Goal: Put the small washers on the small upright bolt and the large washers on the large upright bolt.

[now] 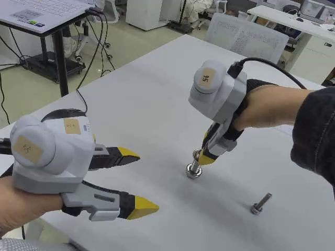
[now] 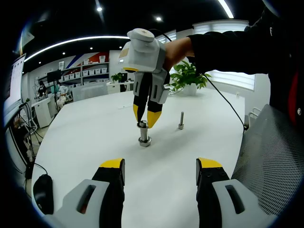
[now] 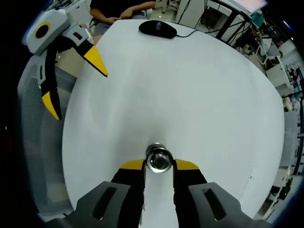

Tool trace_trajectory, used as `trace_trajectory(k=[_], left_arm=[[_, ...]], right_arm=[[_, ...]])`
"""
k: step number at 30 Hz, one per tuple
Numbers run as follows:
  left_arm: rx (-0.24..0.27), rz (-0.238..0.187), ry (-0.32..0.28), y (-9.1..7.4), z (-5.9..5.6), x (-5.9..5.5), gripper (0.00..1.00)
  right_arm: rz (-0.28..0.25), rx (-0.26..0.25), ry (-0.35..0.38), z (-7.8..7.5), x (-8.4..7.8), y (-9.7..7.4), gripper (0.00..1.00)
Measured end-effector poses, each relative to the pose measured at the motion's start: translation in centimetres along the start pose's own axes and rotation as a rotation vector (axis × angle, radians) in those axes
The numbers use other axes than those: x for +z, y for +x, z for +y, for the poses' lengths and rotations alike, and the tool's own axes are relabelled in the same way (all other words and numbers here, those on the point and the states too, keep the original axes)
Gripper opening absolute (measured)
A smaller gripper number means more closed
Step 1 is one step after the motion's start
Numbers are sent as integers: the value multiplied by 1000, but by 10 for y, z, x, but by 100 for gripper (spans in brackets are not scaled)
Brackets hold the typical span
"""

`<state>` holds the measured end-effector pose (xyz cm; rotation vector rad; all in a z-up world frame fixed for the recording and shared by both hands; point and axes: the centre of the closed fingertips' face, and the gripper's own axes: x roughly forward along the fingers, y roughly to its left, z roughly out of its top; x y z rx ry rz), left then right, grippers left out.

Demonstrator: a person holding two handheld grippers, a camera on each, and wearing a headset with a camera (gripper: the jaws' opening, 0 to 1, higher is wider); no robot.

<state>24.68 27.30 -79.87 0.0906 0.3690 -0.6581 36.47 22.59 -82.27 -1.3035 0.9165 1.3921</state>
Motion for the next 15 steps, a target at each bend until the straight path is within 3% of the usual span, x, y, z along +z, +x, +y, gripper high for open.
trace_trajectory(k=[15], left_arm=[[0, 5, -1, -1, -1, -2, 60]], right_arm=[[7, 10, 6, 5, -1, 9, 22]])
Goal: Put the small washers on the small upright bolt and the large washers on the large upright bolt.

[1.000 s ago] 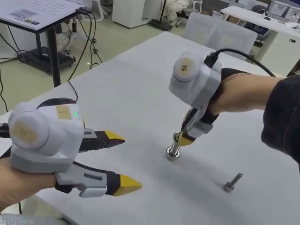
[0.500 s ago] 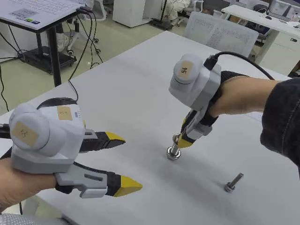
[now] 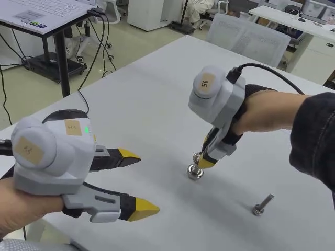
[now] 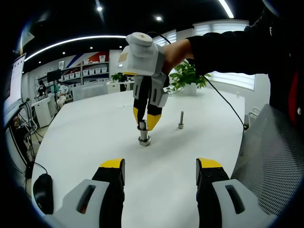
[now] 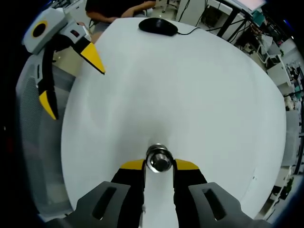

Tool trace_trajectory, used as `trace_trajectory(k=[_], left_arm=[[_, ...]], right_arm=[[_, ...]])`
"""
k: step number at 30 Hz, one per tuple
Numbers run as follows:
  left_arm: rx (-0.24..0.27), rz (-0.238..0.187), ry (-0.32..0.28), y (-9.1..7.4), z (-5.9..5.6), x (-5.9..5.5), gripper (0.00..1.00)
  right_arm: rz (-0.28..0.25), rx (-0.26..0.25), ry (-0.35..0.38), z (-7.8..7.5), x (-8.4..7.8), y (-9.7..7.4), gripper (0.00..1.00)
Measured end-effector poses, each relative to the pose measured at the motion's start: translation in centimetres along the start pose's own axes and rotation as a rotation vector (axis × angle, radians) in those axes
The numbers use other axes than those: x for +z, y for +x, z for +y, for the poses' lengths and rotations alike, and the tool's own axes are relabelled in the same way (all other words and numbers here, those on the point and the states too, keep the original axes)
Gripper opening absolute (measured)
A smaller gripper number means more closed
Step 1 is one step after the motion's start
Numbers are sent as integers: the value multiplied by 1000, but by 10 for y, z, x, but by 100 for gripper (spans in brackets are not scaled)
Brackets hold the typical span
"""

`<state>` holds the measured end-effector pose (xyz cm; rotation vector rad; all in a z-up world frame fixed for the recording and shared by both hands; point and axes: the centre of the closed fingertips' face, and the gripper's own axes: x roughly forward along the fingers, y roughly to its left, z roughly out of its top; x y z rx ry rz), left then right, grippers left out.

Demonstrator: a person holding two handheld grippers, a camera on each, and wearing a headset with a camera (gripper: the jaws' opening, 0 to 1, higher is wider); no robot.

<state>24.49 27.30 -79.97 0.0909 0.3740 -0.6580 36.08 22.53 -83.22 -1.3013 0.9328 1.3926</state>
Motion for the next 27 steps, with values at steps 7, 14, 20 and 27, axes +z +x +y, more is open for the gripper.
trace_trajectory(k=[7, 14, 20, 27], left_arm=[[0, 1, -1, -1, 0, 0, 60], [2, 0, -3, -1, 0, -1, 60], [2, 3, -5, -1, 0, -2, 60], [1, 5, -7, 0, 1, -3, 59]], right_arm=[[4, 4, 0, -1, 0, 7, 22], [9, 12, 6, -1, -1, 14, 22], [15, 8, 1, 2, -1, 20, 22], [16, 2, 8, -1, -5, 27, 22]])
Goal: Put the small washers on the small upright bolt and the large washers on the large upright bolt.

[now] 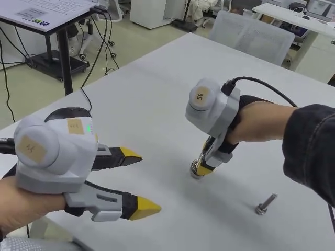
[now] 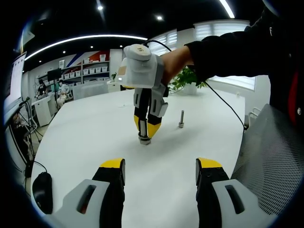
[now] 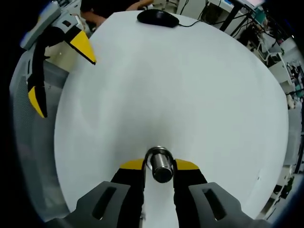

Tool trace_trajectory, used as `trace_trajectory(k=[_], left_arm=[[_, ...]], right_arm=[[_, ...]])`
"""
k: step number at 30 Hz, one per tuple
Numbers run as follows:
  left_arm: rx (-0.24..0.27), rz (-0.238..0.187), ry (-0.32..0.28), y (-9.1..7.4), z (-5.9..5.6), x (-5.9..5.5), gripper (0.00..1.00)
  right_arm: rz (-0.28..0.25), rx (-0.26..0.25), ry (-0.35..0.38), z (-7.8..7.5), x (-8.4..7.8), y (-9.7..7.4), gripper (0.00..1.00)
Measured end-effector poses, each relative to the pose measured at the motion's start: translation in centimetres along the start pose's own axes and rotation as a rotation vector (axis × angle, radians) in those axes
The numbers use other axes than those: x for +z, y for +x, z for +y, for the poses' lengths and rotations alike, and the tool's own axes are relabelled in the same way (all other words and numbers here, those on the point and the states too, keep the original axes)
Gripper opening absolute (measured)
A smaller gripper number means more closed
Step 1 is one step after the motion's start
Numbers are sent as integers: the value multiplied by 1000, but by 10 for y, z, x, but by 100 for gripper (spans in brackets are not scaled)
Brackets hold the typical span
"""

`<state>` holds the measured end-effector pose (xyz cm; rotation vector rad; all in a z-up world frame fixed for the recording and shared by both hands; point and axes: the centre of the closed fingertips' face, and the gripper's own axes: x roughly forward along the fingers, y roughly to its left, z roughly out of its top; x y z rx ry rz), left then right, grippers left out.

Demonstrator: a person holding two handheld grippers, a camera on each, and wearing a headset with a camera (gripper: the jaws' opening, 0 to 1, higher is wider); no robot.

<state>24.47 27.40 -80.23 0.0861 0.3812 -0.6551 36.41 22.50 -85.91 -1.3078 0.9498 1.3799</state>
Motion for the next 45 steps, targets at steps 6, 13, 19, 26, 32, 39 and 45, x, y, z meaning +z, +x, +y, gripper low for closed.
trace_trajectory(k=[6, 13, 19, 26, 32, 39, 45], left_arm=[[-2, 2, -2, 1, 0, -1, 59], [-4, 5, -3, 3, 0, -1, 59], [-8, 5, -3, 4, 0, -1, 59], [-7, 3, -2, 3, 1, 0, 59], [-12, 6, -1, 4, 0, -1, 59], [-22, 7, 2, 6, -1, 1, 59], [-30, 11, 6, 7, -2, 2, 60]], right_arm=[[-3, 2, 3, -2, -1, 5, 22], [-4, 8, 11, -3, 0, 4, 23], [0, 6, -3, -2, 0, 4, 23], [3, 2, -38, -2, 0, 3, 24], [-4, 9, -34, 1, -1, 3, 32], [-23, 13, -26, 2, -4, 0, 48], [-63, 13, 11, 2, -4, -6, 61]])
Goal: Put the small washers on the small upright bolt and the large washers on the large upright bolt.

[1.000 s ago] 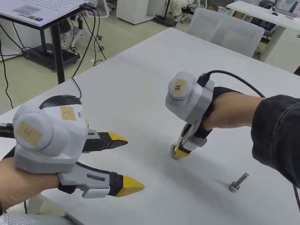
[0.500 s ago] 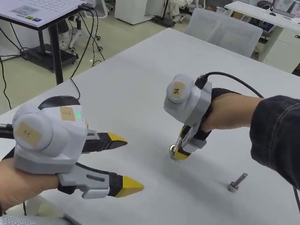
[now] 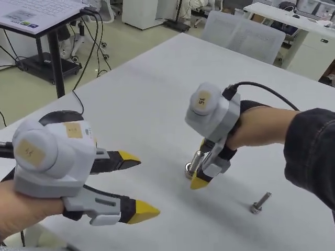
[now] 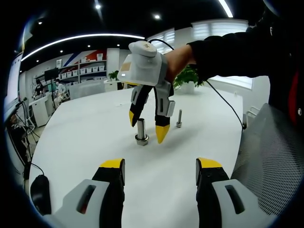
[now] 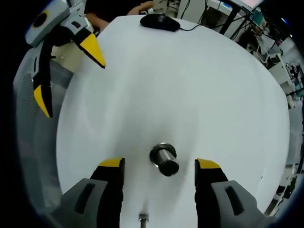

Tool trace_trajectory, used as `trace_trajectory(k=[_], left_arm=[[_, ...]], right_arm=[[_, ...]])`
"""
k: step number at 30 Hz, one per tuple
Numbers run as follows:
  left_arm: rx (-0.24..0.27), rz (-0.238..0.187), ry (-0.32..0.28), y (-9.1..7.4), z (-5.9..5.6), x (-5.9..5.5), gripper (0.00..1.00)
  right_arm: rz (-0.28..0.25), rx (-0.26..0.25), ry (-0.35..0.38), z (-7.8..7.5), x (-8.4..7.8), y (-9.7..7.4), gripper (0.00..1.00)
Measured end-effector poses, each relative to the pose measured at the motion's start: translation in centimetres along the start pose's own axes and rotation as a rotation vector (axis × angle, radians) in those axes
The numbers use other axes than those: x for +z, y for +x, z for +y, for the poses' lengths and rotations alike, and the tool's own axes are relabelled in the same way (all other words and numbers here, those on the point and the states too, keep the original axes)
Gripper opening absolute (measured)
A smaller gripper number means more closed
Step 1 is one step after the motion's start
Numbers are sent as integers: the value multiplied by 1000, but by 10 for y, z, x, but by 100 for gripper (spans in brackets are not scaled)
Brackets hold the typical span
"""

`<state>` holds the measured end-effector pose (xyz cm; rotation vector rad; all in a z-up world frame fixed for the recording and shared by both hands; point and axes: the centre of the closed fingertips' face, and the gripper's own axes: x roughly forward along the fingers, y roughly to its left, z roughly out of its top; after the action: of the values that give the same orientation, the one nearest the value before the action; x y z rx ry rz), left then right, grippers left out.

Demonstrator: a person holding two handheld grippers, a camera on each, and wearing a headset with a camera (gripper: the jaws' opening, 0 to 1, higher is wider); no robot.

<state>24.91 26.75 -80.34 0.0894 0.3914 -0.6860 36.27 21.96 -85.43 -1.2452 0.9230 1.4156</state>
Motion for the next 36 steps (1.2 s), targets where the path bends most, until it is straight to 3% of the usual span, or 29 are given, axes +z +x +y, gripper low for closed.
trace_trajectory(k=[8, 18, 25, 36], left_arm=[[-10, 3, 7, 0, -1, 3, 60], [-14, 8, 20, 0, -1, 7, 60], [-20, 16, 32, 2, -3, 11, 61], [-30, 22, 43, 4, -5, 16, 61]], right_arm=[[-32, -18, 20, -1, -4, -5, 81], [-130, -62, 73, -6, -1, -19, 99], [-202, -102, 103, -9, 1, -35, 100], [-282, -147, 167, -7, -8, -51, 100]])
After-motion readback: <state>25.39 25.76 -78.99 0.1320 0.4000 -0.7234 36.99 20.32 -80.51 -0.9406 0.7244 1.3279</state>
